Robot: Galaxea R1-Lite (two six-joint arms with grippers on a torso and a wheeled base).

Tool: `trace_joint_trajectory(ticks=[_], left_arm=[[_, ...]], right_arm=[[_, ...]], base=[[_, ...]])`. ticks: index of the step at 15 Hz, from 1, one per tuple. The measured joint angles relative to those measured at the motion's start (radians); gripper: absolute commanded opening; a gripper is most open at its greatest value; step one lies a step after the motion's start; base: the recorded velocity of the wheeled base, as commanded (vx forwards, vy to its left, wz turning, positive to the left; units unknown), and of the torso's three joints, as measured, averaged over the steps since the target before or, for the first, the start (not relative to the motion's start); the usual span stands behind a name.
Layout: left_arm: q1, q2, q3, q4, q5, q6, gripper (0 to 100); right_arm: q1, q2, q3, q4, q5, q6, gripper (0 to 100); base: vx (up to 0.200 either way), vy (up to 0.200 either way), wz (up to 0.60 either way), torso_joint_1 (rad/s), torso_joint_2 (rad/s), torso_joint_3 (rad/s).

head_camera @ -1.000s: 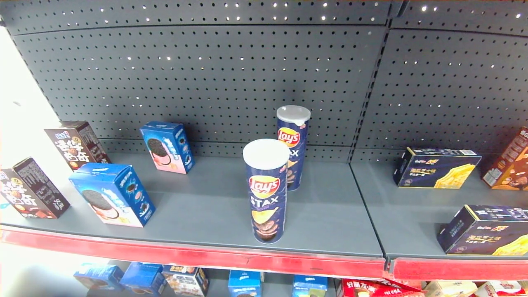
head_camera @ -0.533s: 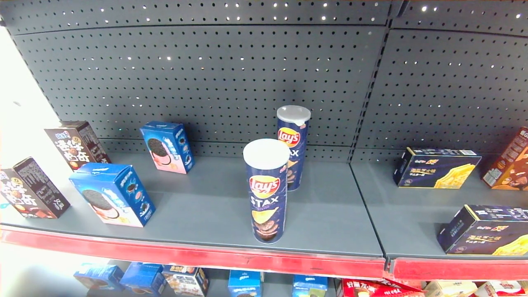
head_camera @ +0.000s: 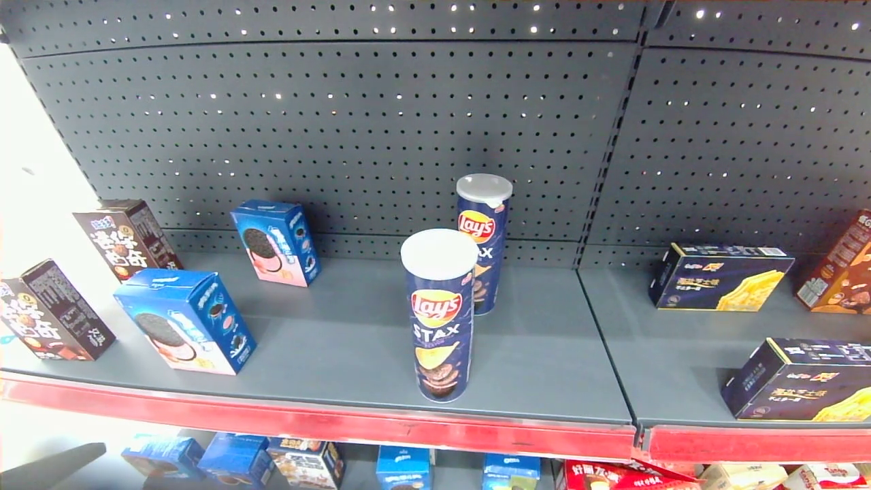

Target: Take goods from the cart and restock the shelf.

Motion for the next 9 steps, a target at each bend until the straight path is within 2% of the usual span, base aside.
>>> trace_joint_trajectory(ticks=[2, 5, 9], left_arm=[[-0.008, 0.083, -0.019, -0.014, -0.001, -0.006, 100], [-0.068, 0.216, -0.03, -0.103, -0.006, -0.015, 100], [-0.117, 0.387, -0.077, -0.154, -0.057, -0.002, 100]], right_arm=[[0.0, 0.0, 0.0, 0.0, 0.0, 0.0, 100], [0.0, 0.0, 0.0, 0.0, 0.0, 0.0, 100], [0.0, 0.0, 0.0, 0.0, 0.0, 0.0, 100]], base=[[0.0, 0.0, 0.0, 0.0, 0.0, 0.0], [0.0, 0.0, 0.0, 0.0, 0.0, 0.0], [0.0, 0.0, 0.0, 0.0, 0.0, 0.0]])
